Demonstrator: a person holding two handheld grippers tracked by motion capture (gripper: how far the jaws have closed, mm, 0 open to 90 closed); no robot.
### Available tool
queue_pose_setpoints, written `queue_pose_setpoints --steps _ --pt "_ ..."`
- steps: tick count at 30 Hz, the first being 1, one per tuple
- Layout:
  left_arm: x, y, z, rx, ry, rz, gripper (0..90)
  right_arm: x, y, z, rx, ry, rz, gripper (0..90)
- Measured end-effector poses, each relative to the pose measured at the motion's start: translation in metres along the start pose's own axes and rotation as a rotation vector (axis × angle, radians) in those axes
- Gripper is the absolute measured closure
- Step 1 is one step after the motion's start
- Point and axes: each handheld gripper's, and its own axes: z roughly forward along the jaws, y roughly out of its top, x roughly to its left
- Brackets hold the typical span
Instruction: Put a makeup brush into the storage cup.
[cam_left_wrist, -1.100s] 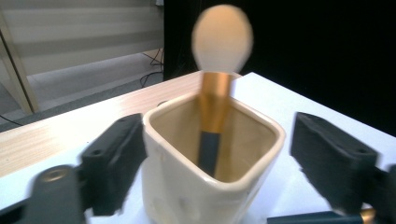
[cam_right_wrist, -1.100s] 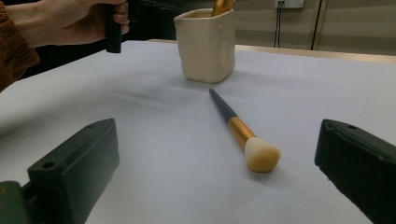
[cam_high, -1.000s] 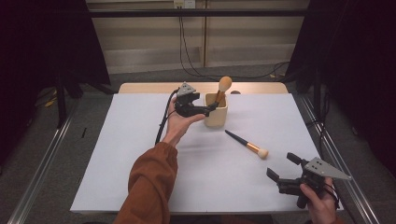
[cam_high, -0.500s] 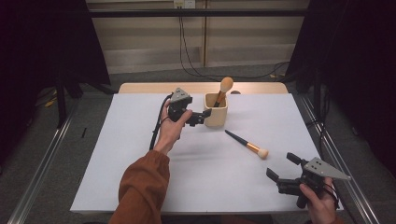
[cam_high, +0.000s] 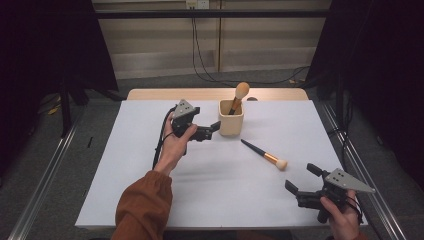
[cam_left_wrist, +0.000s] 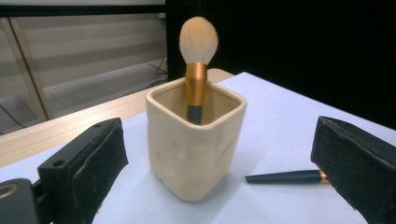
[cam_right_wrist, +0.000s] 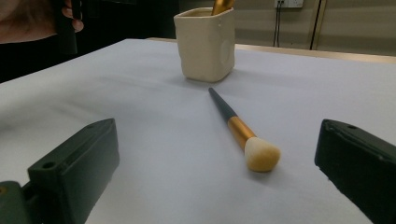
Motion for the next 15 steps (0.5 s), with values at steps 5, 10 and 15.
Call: queue_pose_setpoints --steps 5,10,15 --pt "-0.002 -0.004 -0.011 0.022 -0.007 -0.002 3.4 0.0 0.0 0.0 0.002 -0.002 -0.003 0.0" --pt "0.0 -0.007 -0.027 0.01 0.018 -0.004 3.0 0.0 0.0 0.0 0.0 -0.005 0.0 0.0" --pt "0.001 -0.01 -0.041 0.007 0.021 0.007 2.7 0.0 0.0 0.001 0.002 -0.003 -0.001 0.0"
